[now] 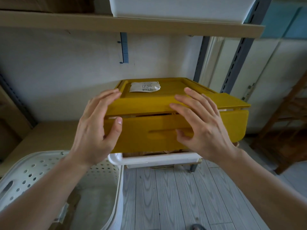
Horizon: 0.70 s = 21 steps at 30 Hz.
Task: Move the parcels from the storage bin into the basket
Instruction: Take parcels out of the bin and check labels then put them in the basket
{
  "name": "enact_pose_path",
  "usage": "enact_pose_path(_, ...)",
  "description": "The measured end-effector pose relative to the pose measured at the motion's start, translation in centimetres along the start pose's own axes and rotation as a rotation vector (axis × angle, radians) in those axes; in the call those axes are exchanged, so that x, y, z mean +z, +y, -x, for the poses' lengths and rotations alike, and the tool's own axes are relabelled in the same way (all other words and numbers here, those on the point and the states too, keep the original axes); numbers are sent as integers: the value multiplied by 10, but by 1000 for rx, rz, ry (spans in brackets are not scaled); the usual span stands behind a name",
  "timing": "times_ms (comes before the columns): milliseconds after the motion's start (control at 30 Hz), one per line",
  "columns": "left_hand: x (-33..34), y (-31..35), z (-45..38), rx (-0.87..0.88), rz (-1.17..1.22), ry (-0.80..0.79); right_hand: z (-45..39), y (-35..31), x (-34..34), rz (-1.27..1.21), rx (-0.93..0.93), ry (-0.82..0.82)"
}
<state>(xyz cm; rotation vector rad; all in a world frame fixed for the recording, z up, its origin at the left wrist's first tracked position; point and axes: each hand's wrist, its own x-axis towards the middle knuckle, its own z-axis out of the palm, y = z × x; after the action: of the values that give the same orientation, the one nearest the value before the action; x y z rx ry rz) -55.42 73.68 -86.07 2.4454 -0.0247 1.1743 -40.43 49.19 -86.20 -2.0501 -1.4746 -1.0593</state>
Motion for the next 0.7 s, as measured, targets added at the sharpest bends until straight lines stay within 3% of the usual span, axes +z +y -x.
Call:
enact_pose_path(300, 1, -3, -6, -44, -81, 207, -31, 7, 6, 65, 79, 13)
enact_pose_path(500, 12, -17, -3, -322, 141, 173, -49, 12, 9, 102, 112, -5)
enact_pose_path(700, 25, -19, -7, -459, 233, 205, -53, 15, 11, 110, 114, 26)
